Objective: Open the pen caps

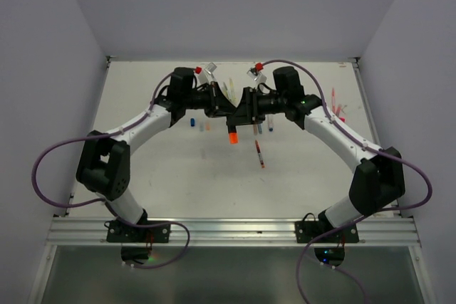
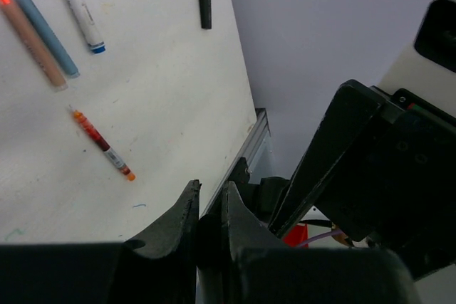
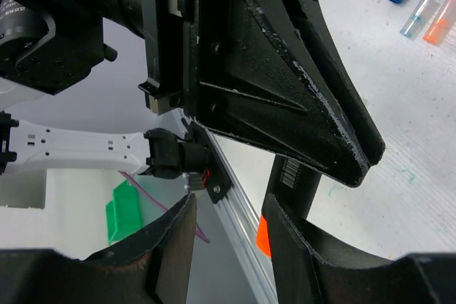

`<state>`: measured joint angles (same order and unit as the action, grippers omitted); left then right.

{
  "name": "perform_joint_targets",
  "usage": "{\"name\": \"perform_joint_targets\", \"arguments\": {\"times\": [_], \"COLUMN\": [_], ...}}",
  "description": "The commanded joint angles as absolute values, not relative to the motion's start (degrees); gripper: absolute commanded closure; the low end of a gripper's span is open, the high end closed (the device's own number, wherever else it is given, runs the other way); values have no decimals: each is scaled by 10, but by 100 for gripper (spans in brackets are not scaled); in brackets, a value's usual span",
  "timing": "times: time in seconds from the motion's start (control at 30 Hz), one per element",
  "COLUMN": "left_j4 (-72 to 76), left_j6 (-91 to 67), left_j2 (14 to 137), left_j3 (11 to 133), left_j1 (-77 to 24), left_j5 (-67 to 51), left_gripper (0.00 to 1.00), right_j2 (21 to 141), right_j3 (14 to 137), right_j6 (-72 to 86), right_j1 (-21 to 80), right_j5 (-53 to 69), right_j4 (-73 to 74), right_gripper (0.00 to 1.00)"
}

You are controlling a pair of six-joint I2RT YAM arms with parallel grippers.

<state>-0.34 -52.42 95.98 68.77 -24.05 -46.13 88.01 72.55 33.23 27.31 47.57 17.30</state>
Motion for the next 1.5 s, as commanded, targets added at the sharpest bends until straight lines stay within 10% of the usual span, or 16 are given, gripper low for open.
{"name": "perform_joint_targets", "arguments": {"times": [0.0, 0.83, 1.13, 1.3, 1.47], "left_j4": [69, 206, 229, 150, -36], "left_j6": [-556, -652, -674, -644, -580], "left_j2": [931, 900, 903, 886, 854], "left_j3": [681, 628, 628, 628, 669], "left_j1": [-238, -241, -244, -229, -185], "left_j5": [-501, -536, -537, -491, -387], "left_gripper": [100, 100, 100, 37, 30], "right_j2": [865, 861, 860, 843, 822], "right_j3": [722, 694, 650, 626, 579], "right_j6": [352, 392, 469, 476, 478], "right_j1": [273, 271, 272, 272, 272], "right_j5": [477, 486, 494, 484, 457], "right_j4": [147, 66, -16, -14, -21], "right_gripper": [53, 60, 100, 100, 100]}}
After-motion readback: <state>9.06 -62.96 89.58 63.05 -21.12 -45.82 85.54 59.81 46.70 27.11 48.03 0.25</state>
